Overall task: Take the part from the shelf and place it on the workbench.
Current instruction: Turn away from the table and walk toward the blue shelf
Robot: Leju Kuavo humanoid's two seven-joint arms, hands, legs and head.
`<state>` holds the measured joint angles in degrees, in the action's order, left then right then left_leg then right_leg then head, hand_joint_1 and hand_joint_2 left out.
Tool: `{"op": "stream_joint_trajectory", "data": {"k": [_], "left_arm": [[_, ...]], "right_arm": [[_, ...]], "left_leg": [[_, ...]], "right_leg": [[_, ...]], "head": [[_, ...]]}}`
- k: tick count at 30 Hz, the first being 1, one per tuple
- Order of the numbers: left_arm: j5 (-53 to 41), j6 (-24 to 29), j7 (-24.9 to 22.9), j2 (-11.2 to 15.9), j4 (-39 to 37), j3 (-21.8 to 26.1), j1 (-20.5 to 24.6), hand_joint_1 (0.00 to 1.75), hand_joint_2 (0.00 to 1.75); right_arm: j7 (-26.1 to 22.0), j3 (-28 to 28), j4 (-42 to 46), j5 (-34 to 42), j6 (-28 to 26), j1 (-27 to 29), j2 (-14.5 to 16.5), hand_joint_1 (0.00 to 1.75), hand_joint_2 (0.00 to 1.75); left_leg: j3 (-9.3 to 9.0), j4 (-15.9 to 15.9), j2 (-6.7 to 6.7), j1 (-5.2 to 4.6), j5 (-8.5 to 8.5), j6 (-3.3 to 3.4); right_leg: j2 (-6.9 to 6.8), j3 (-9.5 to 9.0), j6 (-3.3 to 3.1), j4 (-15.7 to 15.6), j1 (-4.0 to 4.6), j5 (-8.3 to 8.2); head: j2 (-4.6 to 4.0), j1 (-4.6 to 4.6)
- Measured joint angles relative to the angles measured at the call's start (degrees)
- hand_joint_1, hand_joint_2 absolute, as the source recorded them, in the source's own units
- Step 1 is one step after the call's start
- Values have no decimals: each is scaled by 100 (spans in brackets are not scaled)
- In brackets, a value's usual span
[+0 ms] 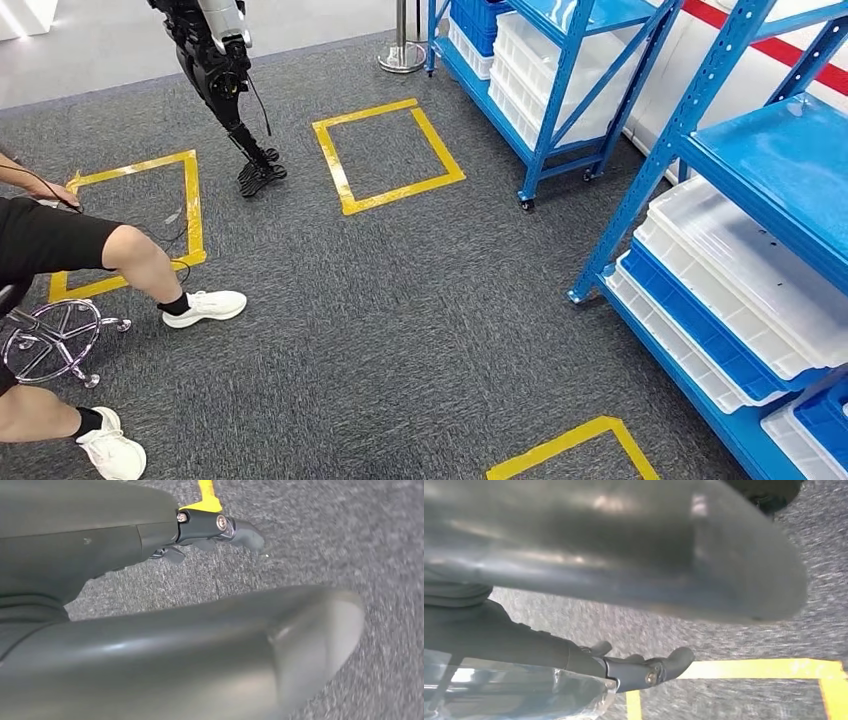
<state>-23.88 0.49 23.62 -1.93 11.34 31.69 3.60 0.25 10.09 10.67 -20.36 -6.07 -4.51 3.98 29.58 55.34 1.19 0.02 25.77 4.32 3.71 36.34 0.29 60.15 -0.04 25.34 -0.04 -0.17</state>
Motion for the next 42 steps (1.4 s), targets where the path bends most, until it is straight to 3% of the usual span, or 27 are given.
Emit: {"op": "stream_joint_trajectory", "data": {"k": [2,4,6,7,9,10,11,13,14,16,18,19,20,21,23,25,27,29,31,33,35,36,37,39,40,42], "left_arm": [[-4,3,2,-10,-1,0,-18,0,0],[-11,7,-1,-22,-2,1,-28,0,0],[-31,8,-5,-39,-2,1,-26,0,0],[-42,8,-9,-48,-2,1,-24,0,0],[-54,9,-16,-57,0,2,-20,0,0],[-58,10,-21,-59,2,2,-17,0,0],[-62,11,-27,-56,4,2,-11,0,0],[-69,13,-37,-61,7,1,14,0,0],[-73,13,-41,-64,8,1,32,0,0],[-81,14,-45,-69,9,1,43,0,0],[-84,15,-49,-69,8,2,21,0,0],[-88,16,-51,-69,7,2,10,0,0],[-94,18,-52,-69,7,2,3,0,0],[-101,22,-52,-69,7,2,1,0,0],[-113,43,-51,-69,7,2,2,0,0],[-120,67,-51,-68,7,4,-1,0,0],[-125,82,-51,-65,7,10,-4,0,0],[-126,89,-51,-71,8,17,14,0,0],[-127,89,-51,-84,9,26,31,0,0],[-128,90,-51,-90,8,40,19,0,0],[-130,91,-52,-89,7,54,4,0,0],[-132,93,-53,-91,7,57,3,0,0],[-133,98,-54,-95,7,59,5,0,0],[-137,109,-53,-107,7,61,9,0,0],[-139,114,-50,-114,7,62,11,0,0],[-143,119,-41,-120,7,69,21,0,0]], "right_arm": [[-1,1,0,0,-2,-22,-12,0,0],[-1,2,0,4,-3,-20,-22,0,0],[1,8,-1,10,-3,-3,-32,0,0],[1,13,-1,13,-3,0,-37,0,0],[2,28,-1,11,-3,-19,-38,0,0],[4,39,0,6,-3,-35,-36,0,0],[7,49,0,-1,-3,-42,-33,0,0],[17,68,-1,-18,-3,-42,-33,0,0],[21,76,-1,-25,-3,-36,-32,0,0],[26,88,-2,-42,-3,-35,-30,0,0],[27,91,-2,-60,-3,-36,-26,0,0],[27,91,-2,-66,-3,-34,-22,0,0],[26,91,-2,-71,-3,-29,-21,0,0],[25,91,-2,-80,-3,-21,-22,0,0],[23,91,-2,-97,-3,-11,-25,0,0],[22,91,-2,-114,-3,-21,-18,0,0],[17,91,-2,-122,-3,-29,-6,0,0],[15,91,-3,-124,-4,-13,-7,0,0],[16,92,-5,-125,-8,-2,-18,0,0],[17,91,-7,-126,-9,-19,-25,0,0],[17,91,-7,-130,-9,-27,-26,0,0],[19,91,-7,-134,-10,-19,-26,0,0],[22,91,-7,-141,-12,-7,-27,0,0],[26,92,-6,-155,-22,1,-34,0,0],[26,93,-4,-159,-30,-3,-38,0,0],[25,93,-2,-161,-40,-14,-40,0,0]], "left_leg": [[41,-28,-178,-13,-40,0],[95,-22,-365,-11,-60,-32],[132,-7,-497,3,-73,-68],[148,14,-552,14,-71,-92],[182,93,-656,19,-39,-160],[197,148,-720,16,-8,-214],[197,190,-775,10,18,-260],[182,242,-888,26,64,-322],[184,280,-866,55,104,-346],[313,632,-584,108,389,-399],[635,1411,-236,124,860,-430],[811,1810,-165,124,1037,-432],[922,2055,-137,124,1108,-425],[940,2099,-123,124,1067,-408],[647,1531,-28,124,713,-350],[243,715,313,105,372,-276],[90,363,487,71,262,-231],[95,312,323,56,200,-185],[104,227,159,46,109,-106],[140,190,-30,14,59,-50],[192,196,-231,-25,38,-26],[213,198,-319,-40,31,-23],[225,200,-399,-51,24,-24],[223,202,-539,-73,15,-36],[215,206,-604,-96,19,-53],[192,213,-709,-119,28,-102]], "right_leg": [[-250,324,-4,702,-41,391],[-312,472,84,1151,-109,587],[-359,277,216,931,-166,507],[-418,55,285,586,-191,406],[-635,-338,342,-40,-213,265],[-720,-483,325,-273,-209,202],[-753,-508,275,-337,-195,181],[-645,-474,176,-325,-191,136],[-582,-463,139,-331,-210,117],[-453,-450,59,-335,-245,69],[-325,-413,-1,-336,-236,29],[-253,-394,-20,-335,-226,16],[-180,-381,-29,-334,-218,3],[-102,-375,-27,-334,-212,-8],[56,-375,1,-333,-213,-33],[206,-351,45,-317,-183,-59],[341,-290,106,-309,-152,-95],[417,-204,180,-310,-149,-139],[147,-33,175,-79,-126,-21],[-212,285,99,576,-109,325],[-305,544,89,1217,-117,597],[-320,530,118,1289,-120,620],[-343,380,158,1113,-120,559],[-518,-171,193,284,-98,351],[-655,-408,182,-98,-71,262],[-804,-577,111,-426,-27,193]], "head": [[0,30],[0,33],[0,33],[0,32],[0,33],[1,31],[1,26],[1,13],[0,7],[0,-5],[0,-18],[0,-23],[0,-22],[0,-22],[0,-21],[0,-22],[0,-16],[0,-8],[1,12],[1,41],[1,54],[1,54],[1,56],[0,60],[0,56],[0,36]]}}
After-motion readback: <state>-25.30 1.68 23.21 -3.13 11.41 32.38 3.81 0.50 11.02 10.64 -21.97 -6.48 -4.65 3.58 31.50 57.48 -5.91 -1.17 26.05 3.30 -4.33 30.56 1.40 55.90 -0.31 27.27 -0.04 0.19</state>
